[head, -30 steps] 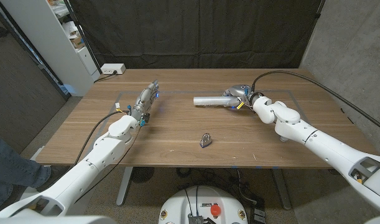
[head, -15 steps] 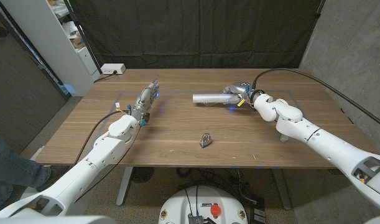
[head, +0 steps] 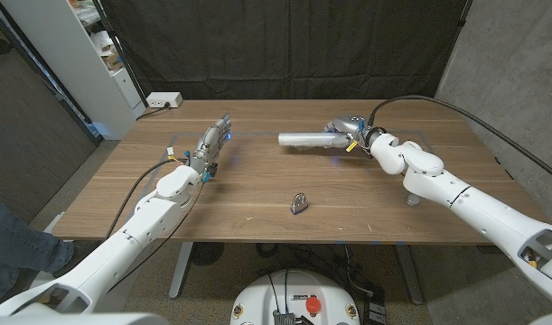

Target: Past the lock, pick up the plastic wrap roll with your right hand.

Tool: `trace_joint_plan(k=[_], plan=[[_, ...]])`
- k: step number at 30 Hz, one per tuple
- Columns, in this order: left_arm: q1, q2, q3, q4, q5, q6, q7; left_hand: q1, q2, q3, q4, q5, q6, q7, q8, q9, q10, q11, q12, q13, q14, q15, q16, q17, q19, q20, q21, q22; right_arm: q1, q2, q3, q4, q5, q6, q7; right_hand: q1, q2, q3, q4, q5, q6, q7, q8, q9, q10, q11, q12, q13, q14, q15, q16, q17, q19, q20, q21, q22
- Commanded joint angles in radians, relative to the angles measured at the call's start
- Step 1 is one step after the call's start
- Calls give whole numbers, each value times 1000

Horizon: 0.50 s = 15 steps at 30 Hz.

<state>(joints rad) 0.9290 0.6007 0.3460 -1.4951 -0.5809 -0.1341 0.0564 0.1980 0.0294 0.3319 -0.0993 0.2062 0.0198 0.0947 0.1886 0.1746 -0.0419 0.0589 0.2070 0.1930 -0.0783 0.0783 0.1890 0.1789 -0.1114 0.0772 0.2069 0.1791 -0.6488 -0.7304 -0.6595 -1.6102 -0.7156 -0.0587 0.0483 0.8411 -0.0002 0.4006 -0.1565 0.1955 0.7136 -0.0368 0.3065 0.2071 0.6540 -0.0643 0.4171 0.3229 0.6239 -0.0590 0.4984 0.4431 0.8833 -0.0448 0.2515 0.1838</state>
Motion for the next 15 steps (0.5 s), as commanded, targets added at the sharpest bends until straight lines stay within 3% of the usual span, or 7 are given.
trace_joint_plan(k=[1, 15], plan=[[6, 0, 0, -7, 2, -2, 1, 2, 8, 1, -3, -4, 7, 1, 0, 4, 4, 3, 4, 2, 5, 4, 0, 4, -5, 2, -3, 2, -22, -29, 27, -69, 14, -27, -1, 70, 75, 5, 6, -3, 100, -88, 5, 2, 10, -1, 5, 4, 11, -86, 2, 8, 4, -10, 7, 2], [10, -2, 5, -17, 7, 4, 11, 2, 9, 1, -4, -5, 7, 1, -1, 4, 4, 3, 3, 2, 4, 5, 0, 4, -5, 1, -4, 2, -43, -55, 59, -117, 43, -27, -37, 71, 76, 4, 7, -5, 104, -86, 2, 3, 9, 1, 6, 9, 13, -87, -5, 9, 0, -15, 6, 3]])
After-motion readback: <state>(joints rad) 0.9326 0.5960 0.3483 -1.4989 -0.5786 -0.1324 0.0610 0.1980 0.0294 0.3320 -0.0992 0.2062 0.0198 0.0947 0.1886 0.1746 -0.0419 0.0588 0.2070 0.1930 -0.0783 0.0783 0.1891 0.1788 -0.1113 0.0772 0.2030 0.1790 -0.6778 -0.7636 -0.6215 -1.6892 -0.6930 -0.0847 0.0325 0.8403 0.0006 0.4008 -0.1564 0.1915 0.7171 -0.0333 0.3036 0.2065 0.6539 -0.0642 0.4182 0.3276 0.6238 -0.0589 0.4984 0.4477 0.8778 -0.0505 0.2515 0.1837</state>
